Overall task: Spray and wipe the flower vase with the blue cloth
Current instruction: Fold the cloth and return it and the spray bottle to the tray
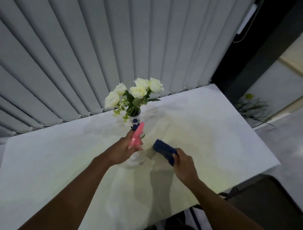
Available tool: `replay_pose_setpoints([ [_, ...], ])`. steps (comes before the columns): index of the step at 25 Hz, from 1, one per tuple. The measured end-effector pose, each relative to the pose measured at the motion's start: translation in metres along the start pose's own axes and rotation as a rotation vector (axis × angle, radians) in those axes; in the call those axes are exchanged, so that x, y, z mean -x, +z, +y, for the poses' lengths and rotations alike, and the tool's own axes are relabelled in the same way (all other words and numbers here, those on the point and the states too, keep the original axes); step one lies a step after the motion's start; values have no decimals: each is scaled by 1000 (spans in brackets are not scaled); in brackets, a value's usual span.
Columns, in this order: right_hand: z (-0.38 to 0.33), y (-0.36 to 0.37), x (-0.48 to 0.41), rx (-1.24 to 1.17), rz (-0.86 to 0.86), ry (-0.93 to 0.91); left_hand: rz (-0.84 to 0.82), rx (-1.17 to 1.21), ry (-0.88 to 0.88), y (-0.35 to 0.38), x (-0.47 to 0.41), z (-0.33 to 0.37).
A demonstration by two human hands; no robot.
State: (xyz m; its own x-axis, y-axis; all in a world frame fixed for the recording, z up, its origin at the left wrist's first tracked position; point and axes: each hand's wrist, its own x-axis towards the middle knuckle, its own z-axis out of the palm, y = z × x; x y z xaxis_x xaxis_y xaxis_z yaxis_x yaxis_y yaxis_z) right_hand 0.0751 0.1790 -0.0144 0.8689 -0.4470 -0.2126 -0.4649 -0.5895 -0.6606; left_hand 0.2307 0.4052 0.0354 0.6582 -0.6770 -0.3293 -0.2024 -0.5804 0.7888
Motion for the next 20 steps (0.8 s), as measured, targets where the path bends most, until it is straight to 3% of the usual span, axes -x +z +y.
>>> replay_pose_setpoints([
  [5,43,-87,29,-256,290,40,-121,70,204,64,-36,78],
  [10,107,-144,78,-402,530,278,-286,22,372,145,-64,152],
  [17,229,-215,178,-267,699,562,-537,-72,480,278,-89,233],
  [20,286,-239,215,-151,650,606,-638,-95,483,334,-97,256],
])
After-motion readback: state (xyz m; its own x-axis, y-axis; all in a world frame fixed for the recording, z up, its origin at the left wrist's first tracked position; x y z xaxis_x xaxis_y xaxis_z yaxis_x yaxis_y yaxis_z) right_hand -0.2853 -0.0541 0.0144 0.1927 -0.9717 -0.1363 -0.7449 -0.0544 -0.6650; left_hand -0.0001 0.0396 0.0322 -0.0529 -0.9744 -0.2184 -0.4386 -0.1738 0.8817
